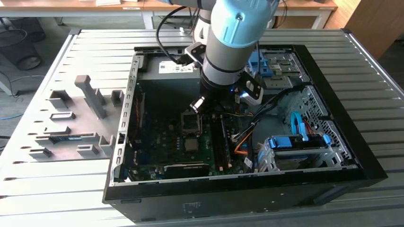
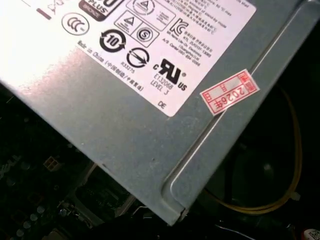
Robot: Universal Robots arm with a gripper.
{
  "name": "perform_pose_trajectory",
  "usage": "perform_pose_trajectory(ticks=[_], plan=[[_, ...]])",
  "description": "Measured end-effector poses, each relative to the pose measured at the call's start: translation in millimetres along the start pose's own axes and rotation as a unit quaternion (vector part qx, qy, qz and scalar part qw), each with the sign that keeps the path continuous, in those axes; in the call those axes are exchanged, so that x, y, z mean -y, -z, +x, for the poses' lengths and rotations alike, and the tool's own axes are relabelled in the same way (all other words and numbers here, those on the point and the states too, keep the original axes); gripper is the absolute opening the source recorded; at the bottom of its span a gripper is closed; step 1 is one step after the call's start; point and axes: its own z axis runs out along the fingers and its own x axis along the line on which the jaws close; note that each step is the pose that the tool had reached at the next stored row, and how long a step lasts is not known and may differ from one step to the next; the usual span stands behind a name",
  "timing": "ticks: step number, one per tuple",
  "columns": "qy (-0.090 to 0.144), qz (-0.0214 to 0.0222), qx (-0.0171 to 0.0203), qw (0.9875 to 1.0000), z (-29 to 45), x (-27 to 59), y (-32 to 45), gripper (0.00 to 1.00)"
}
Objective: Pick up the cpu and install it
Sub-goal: 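Close the cpu cover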
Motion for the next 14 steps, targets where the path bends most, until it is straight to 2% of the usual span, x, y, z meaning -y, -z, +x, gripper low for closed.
perform_pose_trajectory(ticks=[2,8,14], plan=[[0.000,-0.0027,0.0022,1.0000,0.1,0.2,-1.6,0.10],[0.002,-0.0059,0.0042,1.0000,3.0,-0.6,-7.0,0.10],[0.038,-0.0087,-0.0042,0.9992,3.5,-0.3,-9.1,0.10]])
